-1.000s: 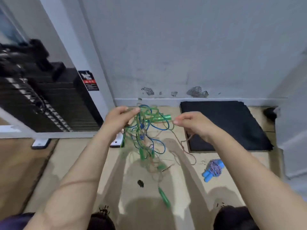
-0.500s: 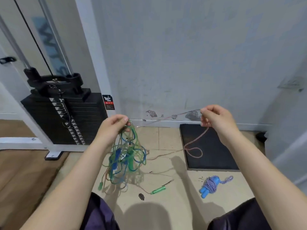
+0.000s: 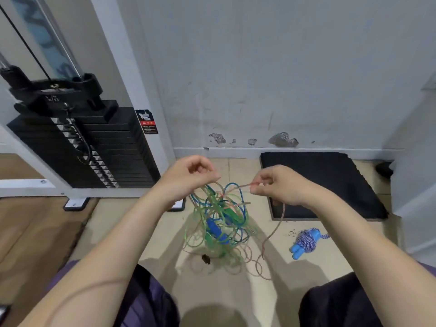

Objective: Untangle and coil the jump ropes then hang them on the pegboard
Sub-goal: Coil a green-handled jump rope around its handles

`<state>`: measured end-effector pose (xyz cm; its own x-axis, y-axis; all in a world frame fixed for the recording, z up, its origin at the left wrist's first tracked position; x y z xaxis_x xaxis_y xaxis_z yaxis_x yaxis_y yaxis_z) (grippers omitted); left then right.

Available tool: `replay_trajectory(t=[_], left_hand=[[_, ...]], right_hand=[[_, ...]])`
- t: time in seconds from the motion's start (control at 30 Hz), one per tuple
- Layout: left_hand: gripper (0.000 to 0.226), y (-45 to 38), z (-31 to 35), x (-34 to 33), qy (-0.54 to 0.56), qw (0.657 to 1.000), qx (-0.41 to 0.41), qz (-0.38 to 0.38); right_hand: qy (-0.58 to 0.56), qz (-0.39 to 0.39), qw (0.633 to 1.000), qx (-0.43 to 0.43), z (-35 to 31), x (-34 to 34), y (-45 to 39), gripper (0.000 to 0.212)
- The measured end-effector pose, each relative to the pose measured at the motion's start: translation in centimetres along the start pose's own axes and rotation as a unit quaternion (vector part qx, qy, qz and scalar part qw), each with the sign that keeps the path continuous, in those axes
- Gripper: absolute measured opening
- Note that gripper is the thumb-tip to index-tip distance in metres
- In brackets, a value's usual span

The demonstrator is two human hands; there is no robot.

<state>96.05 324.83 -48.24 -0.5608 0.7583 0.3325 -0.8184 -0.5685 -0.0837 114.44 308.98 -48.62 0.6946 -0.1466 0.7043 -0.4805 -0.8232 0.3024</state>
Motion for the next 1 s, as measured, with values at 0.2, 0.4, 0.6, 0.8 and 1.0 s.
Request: replay_trajectory(t=[0.2, 0.4, 0.6, 0.8, 1.0], left_hand=[[0.07, -0.3, -0.4, -1.8, -0.167, 0.967, -0.043, -0.185], [0.041, -0.5, 1.2, -3.9, 0.036, 0.995, 0.02, -0.093], [0.016, -1.2, 0.9, -1.6, 0.101, 0.993, 0.034, 0.051], [0.046, 0.9, 0.6, -6.9, 0.059, 0.968, 0.034, -0.243], [0.031, 0.8, 0.9, -6.8, 0.033, 0.967, 0.049, -0.247]], right_hand=[[-0.249, -0.014, 0.963, 0.104, -2.2, 0.5, 1.3, 0.008], [-0.217, 0.018, 0.973, 0.072, -1.8, 0.9, 1.4, 0.006], [-0.142, 0.032, 0.989, 0.014, 0.9, 2.0, 1.8, 0.008], [-0.263, 0.005, 0.961, 0.086, -1.7, 0.3, 3.1, 0.016], [-0.328, 0.041, 0.943, 0.026, -1.1, 1.2, 3.4, 0.026]])
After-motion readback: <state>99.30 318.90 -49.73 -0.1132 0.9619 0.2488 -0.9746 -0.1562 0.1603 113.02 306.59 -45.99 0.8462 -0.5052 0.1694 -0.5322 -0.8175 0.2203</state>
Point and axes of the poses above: each hand's wrist, its own y-axis away from the middle knuckle, its own x-axis out of the back of the hand, z = x × y, the point moved 1 cm from there along -y, towards the middle knuckle, and after that the axes turned 8 degrees about -x, right-handed, at the moved point
